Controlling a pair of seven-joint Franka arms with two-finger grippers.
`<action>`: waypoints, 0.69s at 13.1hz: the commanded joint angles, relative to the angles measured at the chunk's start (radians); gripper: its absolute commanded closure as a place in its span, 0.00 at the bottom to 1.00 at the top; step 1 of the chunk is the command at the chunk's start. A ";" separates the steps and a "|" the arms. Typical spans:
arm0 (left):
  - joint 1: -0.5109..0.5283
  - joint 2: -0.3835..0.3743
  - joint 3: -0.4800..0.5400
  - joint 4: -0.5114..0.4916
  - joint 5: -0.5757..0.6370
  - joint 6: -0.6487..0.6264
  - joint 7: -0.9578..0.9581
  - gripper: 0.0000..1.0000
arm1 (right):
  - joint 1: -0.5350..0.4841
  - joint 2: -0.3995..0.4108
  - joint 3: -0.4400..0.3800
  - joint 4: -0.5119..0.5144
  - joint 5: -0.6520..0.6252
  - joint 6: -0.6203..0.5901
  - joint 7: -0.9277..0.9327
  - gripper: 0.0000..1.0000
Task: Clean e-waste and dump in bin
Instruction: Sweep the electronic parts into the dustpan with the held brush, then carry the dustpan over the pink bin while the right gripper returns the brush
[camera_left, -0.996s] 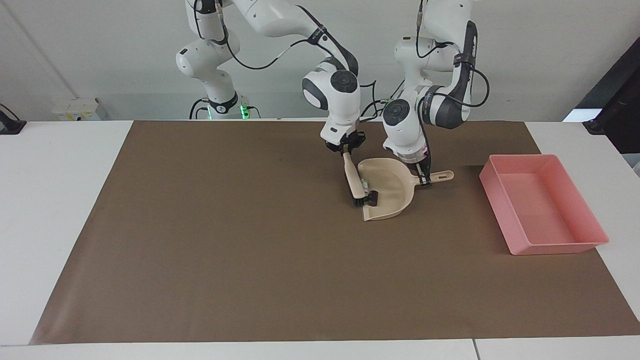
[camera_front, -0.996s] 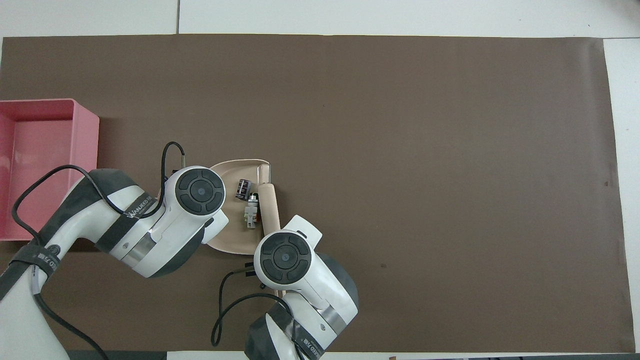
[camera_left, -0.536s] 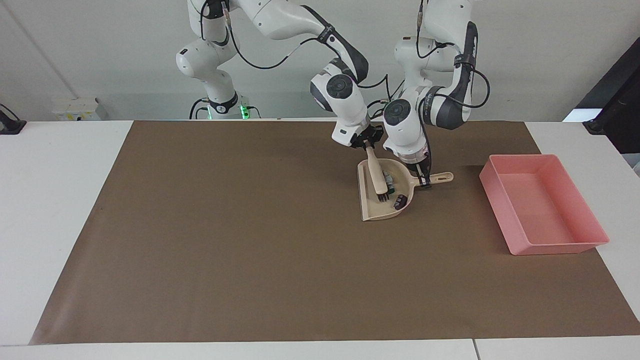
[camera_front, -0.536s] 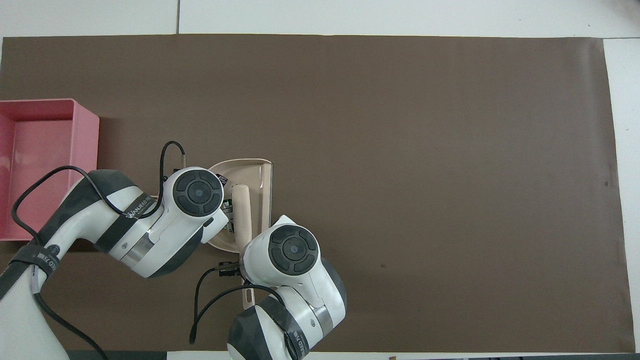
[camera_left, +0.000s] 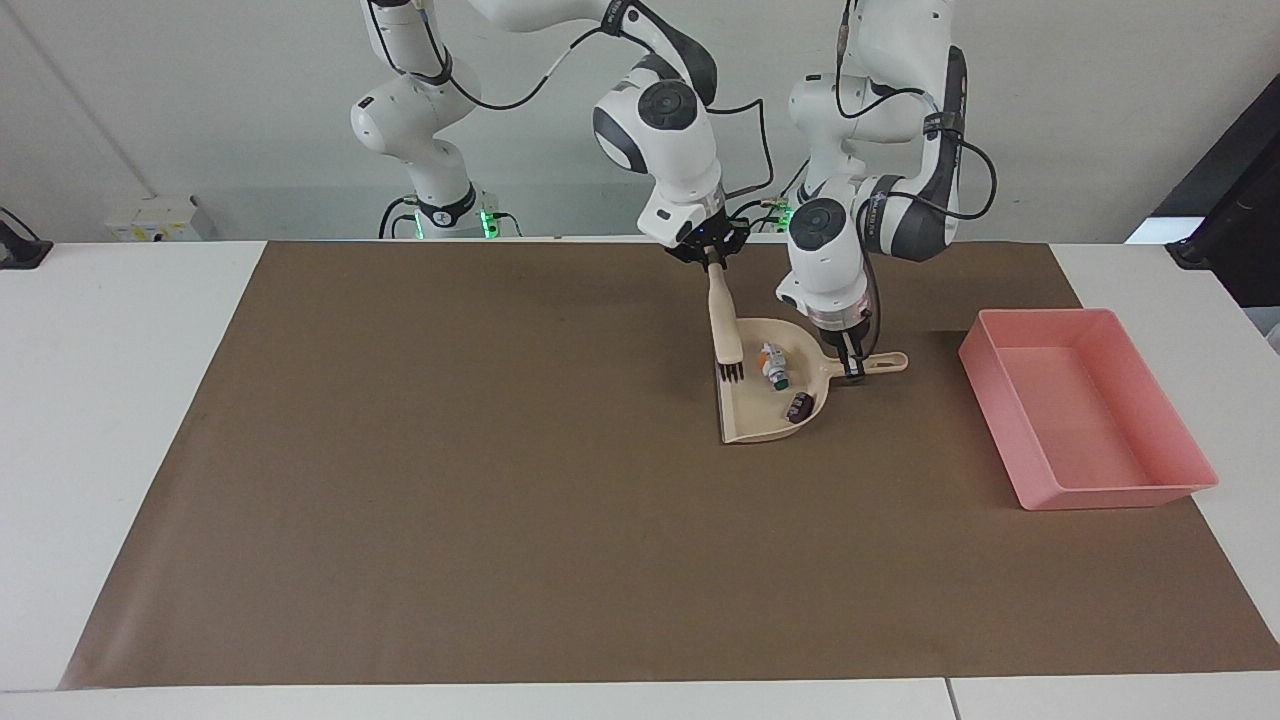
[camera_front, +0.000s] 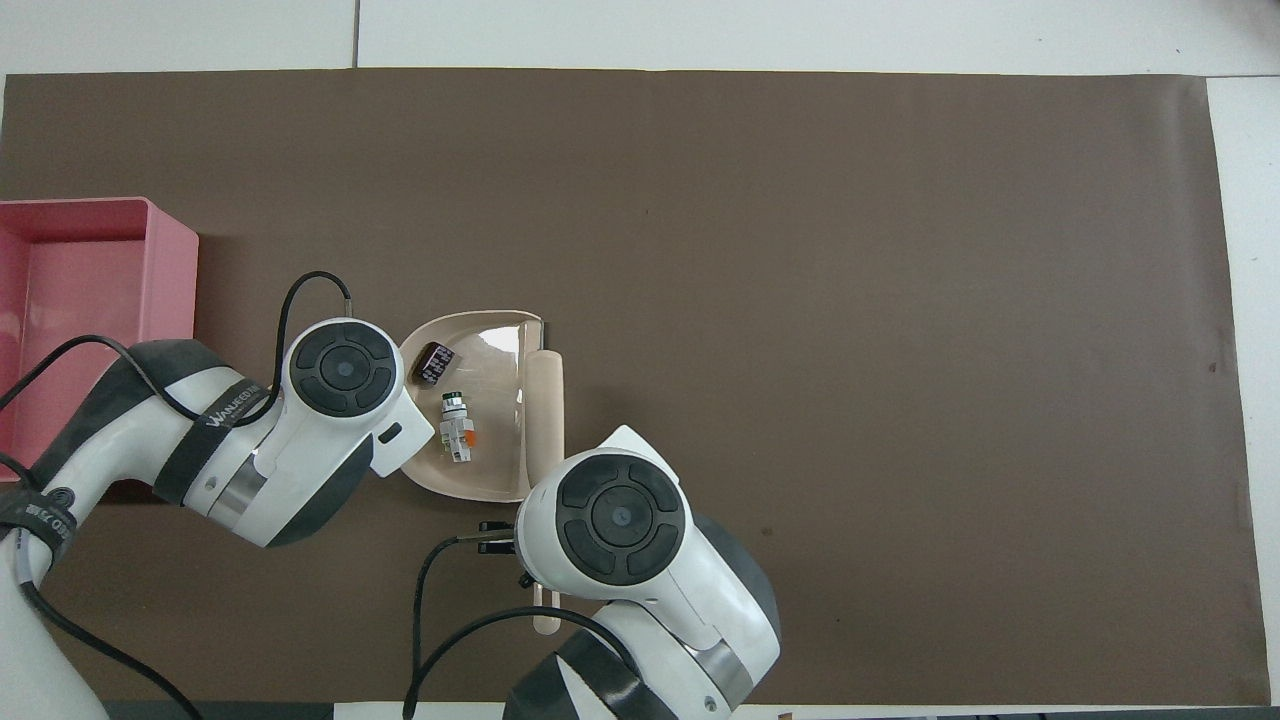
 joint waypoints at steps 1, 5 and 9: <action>0.063 -0.063 0.005 0.025 -0.087 -0.031 0.147 1.00 | -0.122 -0.079 0.007 -0.037 -0.118 -0.117 0.026 1.00; 0.210 -0.071 0.007 0.180 -0.228 -0.155 0.371 1.00 | -0.349 -0.099 0.010 -0.037 -0.232 -0.270 -0.114 1.00; 0.373 -0.065 0.010 0.284 -0.343 -0.217 0.596 1.00 | -0.552 -0.123 0.010 -0.107 -0.317 -0.286 -0.404 1.00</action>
